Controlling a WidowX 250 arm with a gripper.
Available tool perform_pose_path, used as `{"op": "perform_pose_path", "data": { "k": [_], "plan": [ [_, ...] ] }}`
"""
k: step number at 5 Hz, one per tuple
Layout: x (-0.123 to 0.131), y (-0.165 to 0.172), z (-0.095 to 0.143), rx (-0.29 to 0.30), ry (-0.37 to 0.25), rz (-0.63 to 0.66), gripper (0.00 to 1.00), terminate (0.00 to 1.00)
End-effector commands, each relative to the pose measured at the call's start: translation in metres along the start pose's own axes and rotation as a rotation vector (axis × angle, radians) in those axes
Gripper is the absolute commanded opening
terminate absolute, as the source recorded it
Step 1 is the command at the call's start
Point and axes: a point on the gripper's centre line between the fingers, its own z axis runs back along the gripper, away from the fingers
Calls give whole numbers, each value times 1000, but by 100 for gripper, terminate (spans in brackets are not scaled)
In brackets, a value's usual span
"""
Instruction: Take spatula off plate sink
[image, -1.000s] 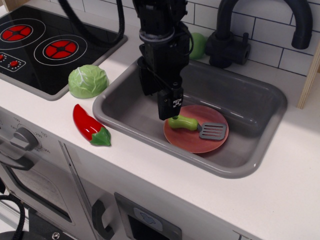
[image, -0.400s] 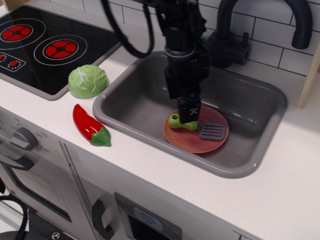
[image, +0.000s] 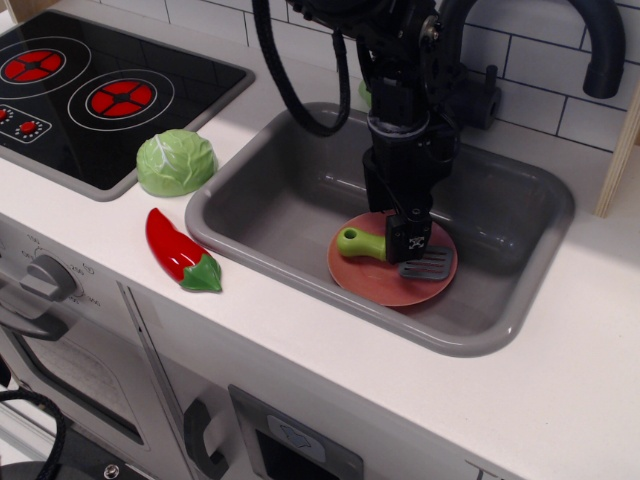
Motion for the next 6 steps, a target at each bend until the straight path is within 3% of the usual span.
{"op": "perform_pose_path", "data": {
  "k": [1,3,4,6],
  "plan": [
    [1,-2,15,-4,-16,-42,100,0],
    [-8,-7,5,18,-8,-59,100,0],
    [-6,-6,13,2,-29,-28,0,0],
    [-6,7,46,12,-115,141,0,0]
  ]
}}
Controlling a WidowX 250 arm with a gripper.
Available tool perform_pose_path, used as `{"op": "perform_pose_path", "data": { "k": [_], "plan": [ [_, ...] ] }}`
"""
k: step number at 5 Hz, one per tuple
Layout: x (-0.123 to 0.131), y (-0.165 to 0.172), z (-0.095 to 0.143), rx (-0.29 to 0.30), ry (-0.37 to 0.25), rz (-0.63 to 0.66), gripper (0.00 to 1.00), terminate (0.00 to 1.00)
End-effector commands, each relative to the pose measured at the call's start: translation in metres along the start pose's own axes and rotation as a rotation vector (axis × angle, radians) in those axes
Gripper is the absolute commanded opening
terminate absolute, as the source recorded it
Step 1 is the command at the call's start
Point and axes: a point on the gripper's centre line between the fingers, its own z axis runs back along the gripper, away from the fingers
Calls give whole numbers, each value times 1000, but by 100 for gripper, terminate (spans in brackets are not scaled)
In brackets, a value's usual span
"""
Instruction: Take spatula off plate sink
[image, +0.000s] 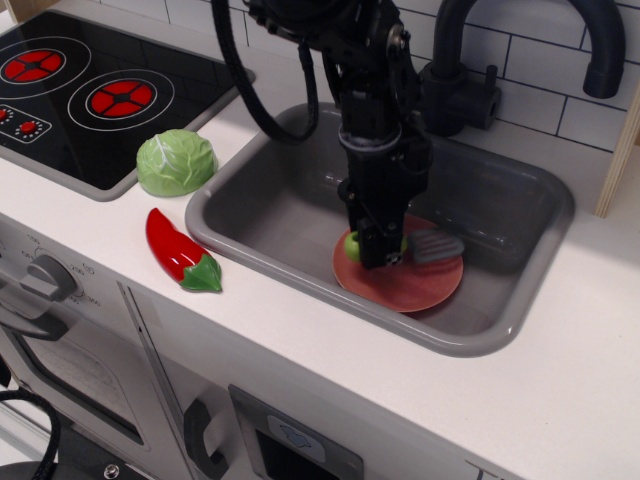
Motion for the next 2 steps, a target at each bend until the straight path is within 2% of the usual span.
{"op": "perform_pose_path", "data": {
  "k": [1,2],
  "plan": [
    [-1,27,48,145,-153,321,0,0],
    [-23,35,46,154,-139,522,0,0]
  ]
}}
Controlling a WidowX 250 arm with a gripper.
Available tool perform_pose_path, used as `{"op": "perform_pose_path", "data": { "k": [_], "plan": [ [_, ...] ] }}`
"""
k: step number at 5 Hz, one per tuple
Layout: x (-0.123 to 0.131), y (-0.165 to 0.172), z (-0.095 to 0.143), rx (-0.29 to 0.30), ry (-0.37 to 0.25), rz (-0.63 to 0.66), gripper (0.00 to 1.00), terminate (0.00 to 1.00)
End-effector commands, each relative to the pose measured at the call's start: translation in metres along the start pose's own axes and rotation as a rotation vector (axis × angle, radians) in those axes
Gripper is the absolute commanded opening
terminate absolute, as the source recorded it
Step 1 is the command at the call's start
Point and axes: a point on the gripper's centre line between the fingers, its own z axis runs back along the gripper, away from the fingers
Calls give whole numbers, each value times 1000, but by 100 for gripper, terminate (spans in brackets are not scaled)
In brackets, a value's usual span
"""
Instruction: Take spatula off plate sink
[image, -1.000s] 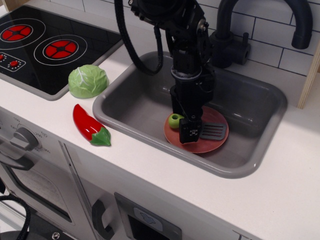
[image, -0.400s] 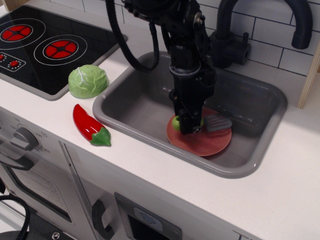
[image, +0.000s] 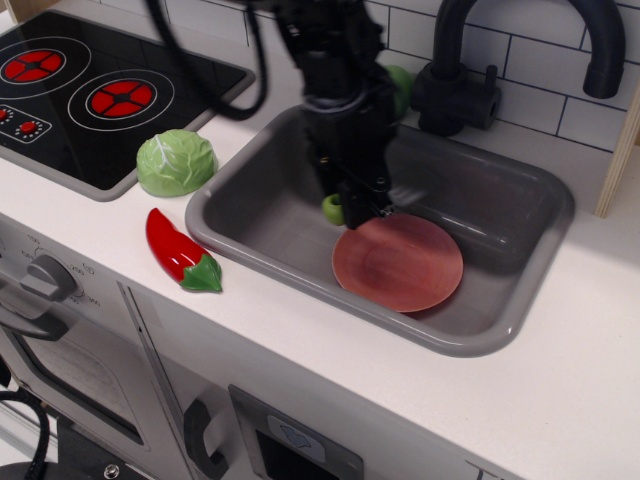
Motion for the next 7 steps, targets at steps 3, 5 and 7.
{"op": "perform_pose_path", "data": {
  "k": [3,5,7],
  "plan": [
    [-30,26,-8,143,20,538,0,0],
    [-29,27,-8,185,79,638,100,0],
    [-16,24,29,172,1,671,100,0]
  ]
}}
